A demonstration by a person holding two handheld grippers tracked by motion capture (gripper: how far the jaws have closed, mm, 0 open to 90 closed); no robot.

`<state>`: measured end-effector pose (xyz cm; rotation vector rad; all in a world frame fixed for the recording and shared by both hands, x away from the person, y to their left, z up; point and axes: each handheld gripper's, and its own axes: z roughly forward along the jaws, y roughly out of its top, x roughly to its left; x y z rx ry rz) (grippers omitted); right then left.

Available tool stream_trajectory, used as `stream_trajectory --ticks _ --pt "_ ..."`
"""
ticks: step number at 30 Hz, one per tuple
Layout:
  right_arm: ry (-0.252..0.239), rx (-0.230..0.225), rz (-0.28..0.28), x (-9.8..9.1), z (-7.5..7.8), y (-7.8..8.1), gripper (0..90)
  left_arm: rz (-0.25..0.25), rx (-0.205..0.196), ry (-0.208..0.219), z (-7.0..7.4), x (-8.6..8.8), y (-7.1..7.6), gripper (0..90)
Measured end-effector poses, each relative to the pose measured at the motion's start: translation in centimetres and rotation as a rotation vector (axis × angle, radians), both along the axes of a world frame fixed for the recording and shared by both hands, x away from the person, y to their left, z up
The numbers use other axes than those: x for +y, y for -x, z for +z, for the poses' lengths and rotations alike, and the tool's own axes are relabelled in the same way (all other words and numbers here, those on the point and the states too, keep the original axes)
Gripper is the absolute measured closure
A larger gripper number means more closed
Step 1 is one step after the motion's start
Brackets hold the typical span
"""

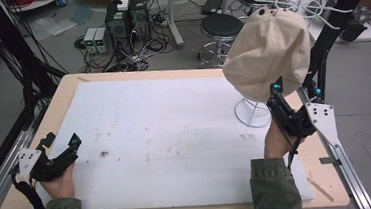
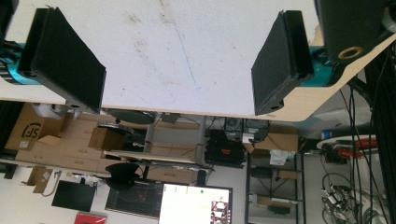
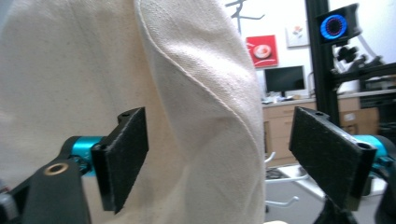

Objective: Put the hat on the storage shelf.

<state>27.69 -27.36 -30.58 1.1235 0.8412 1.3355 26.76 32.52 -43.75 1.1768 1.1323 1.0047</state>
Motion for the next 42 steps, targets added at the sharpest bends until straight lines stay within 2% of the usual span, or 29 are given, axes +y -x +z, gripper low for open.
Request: stream_trajectory --ticks 2,13,20,26,31,38,42 --pt "0.012 0.002 0.008 0.0 0.1 0.0 12.1 0.001 0.0 0.001 0.0 0.0 0.0 18.0" --pt "0.067 0.012 0.05 0.7 1.0 0.4 11.8 0.0 -0.002 0.003 0.0 0.0 0.0 18.0" --pt "0.109 0.08 0.077 0.7 1.3 1.2 10.8 0.0 -0.003 0.001 0.1 0.0 0.1 18.0" --pt "0.149 0.155 0.079 0.1 -0.3 2.0 10.7 -0.001 -0.002 0.003 0.0 0.0 0.0 18.0" --pt "0.119 0.22 0.095 -0.4 -1.7 2.4 10.7 -0.002 -0.001 0.002 0.0 -0.1 0.0 18.0" --pt "0.141 0.269 0.093 -0.9 -4.6 3.5 10.8 -0.002 0.0 0.0 0.0 -0.1 0.0 18.0" --pt "0.113 0.301 0.109 -1.3 -6.2 3.9 10.8 -0.003 -0.001 0.0 0.0 -0.1 0.0 18.1"
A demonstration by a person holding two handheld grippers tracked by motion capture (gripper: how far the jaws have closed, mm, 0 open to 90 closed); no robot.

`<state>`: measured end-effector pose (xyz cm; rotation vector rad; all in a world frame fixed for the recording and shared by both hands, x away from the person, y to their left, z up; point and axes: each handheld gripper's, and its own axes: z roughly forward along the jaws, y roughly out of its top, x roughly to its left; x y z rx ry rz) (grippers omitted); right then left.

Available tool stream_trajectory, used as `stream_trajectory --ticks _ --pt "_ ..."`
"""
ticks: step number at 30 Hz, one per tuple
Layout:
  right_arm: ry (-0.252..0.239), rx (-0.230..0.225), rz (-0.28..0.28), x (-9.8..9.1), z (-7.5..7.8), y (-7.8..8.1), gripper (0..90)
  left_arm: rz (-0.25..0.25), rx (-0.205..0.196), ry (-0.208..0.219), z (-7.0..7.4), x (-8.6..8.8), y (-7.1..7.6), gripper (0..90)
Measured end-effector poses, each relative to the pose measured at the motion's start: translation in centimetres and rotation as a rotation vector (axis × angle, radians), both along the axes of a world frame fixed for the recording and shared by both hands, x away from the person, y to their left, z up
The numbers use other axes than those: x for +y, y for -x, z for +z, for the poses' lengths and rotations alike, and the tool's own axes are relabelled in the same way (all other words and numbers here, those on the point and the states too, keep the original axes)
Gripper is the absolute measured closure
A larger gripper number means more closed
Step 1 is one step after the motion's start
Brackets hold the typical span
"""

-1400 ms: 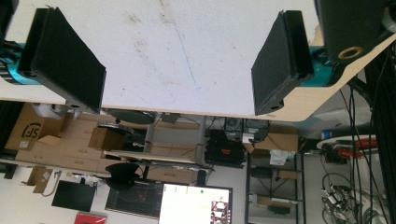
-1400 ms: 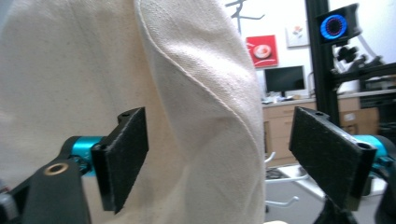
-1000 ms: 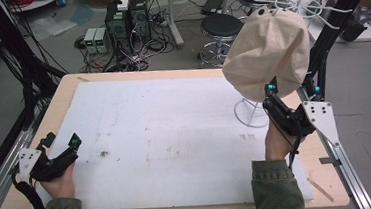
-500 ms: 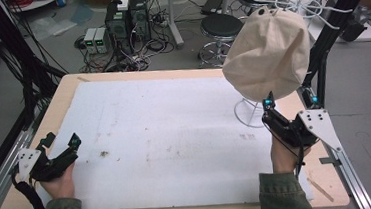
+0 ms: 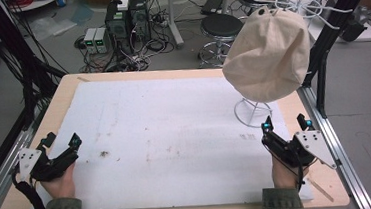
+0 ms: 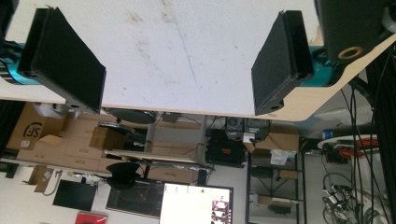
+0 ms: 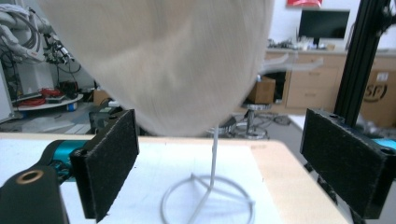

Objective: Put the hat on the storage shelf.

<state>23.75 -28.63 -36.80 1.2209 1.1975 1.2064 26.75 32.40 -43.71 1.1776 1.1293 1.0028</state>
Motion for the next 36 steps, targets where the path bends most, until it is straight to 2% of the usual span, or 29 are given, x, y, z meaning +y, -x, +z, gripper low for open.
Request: stream_trajectory --ticks 7,11,13,16,20,36 --pt "-0.07 0.034 0.007 -0.9 -2.4 -0.2 10.8 -0.002 0.0 0.002 0.0 -0.1 -0.1 18.0" --pt "-0.079 0.043 0.022 -1.0 -3.4 -0.6 10.8 0.0 0.0 0.001 0.0 -0.1 -0.1 18.0" --pt "-0.067 0.068 0.012 -1.0 -3.8 -1.0 10.8 0.0 0.0 0.001 0.0 0.0 -0.1 18.0" --pt "-0.041 0.089 0.009 -0.7 -3.9 -1.1 10.8 0.0 0.0 -0.001 0.0 0.0 0.0 18.0" --pt "-0.022 0.069 0.009 -0.3 -3.9 -0.9 10.8 -0.002 0.003 -0.002 0.0 -0.1 0.0 18.0" --pt "-0.047 0.049 0.0 -0.5 -3.7 -0.7 10.8 -0.002 0.001 -0.006 0.0 -0.1 0.2 18.0"
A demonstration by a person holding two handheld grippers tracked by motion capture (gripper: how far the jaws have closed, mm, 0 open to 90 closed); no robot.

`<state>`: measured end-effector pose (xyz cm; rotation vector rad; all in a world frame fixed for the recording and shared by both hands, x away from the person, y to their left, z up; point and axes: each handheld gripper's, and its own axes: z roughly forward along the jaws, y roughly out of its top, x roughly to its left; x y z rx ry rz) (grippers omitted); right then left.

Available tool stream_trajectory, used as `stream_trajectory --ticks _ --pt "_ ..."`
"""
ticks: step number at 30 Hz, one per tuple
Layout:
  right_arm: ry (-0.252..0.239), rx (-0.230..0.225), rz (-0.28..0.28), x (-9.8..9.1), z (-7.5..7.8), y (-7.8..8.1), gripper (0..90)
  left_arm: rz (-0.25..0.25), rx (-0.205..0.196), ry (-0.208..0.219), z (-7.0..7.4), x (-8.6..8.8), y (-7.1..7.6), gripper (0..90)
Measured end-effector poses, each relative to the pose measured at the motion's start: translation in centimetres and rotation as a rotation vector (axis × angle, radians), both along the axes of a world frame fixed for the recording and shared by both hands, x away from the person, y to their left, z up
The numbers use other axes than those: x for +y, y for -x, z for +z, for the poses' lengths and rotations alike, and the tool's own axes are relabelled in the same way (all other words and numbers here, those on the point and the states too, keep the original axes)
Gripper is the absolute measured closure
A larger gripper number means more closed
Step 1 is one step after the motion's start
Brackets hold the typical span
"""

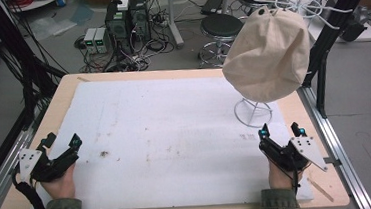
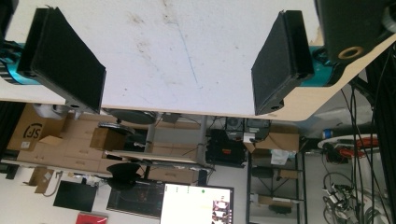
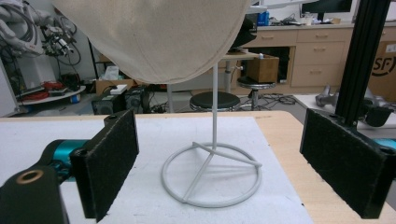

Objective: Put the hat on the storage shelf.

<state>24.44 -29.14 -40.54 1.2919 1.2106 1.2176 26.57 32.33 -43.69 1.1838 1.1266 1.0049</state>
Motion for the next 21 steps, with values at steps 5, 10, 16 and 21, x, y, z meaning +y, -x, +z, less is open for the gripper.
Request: stream_trajectory --ticks 5,10,16,21 --pt "-0.004 0.0 -0.001 0.07 0.01 0.07 10.8 -0.001 -0.002 -0.001 0.0 -0.03 0.01 18.0" --pt "0.0 -0.003 0.002 0.05 0.01 0.05 10.8 -0.002 -0.001 -0.002 0.0 -0.02 0.02 18.0" --pt "-0.012 0.001 0.003 0.03 0.02 0.1 10.8 -0.002 0.002 -0.001 -0.02 -0.02 0.02 18.0" --pt "-0.014 -0.003 0.001 0.0 0.03 0.11 10.8 -0.002 0.002 0.0 -0.03 0.0 0.0 18.0"
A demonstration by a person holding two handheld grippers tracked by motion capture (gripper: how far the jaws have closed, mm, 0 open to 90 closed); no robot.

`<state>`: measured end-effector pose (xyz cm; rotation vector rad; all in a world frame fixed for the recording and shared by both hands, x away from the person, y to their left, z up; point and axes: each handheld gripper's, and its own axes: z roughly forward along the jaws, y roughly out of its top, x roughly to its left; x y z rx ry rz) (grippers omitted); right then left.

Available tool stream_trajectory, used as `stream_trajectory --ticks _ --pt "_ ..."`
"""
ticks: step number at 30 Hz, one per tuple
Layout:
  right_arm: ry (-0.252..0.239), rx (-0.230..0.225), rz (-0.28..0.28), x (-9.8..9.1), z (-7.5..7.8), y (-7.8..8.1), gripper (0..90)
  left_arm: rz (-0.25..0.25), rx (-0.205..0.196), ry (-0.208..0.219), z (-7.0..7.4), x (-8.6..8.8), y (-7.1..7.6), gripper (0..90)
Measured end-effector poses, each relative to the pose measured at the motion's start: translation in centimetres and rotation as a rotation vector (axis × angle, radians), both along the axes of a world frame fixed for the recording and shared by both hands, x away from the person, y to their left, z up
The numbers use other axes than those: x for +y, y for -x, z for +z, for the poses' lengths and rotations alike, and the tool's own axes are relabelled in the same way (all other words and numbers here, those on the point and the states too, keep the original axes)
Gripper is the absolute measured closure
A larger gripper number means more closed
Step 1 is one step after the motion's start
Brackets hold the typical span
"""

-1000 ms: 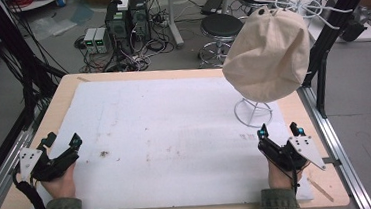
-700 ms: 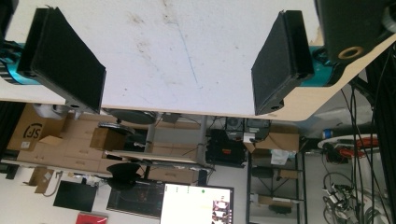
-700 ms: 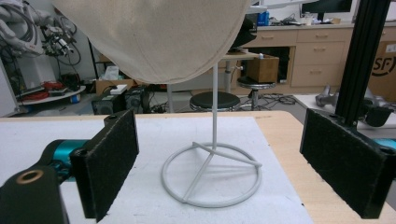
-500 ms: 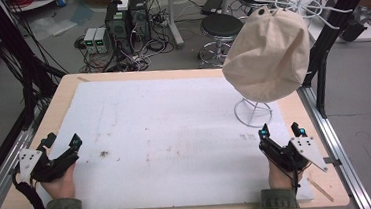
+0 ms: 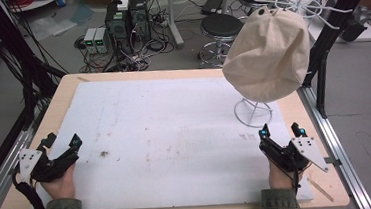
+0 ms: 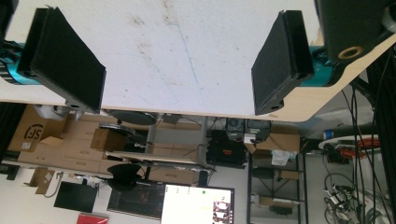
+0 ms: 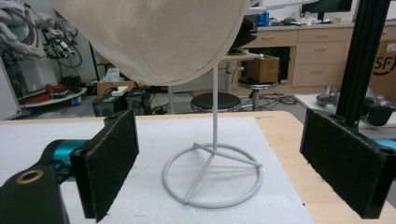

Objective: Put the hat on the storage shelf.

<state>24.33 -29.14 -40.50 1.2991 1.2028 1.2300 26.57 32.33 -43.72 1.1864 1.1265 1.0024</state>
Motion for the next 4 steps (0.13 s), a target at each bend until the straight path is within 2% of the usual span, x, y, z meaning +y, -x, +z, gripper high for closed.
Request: stream_trajectory --ticks 4 --pt "0.002 -0.005 0.002 -0.02 0.03 0.02 10.8 -0.001 0.0 0.002 -0.03 0.02 -0.03 18.0"
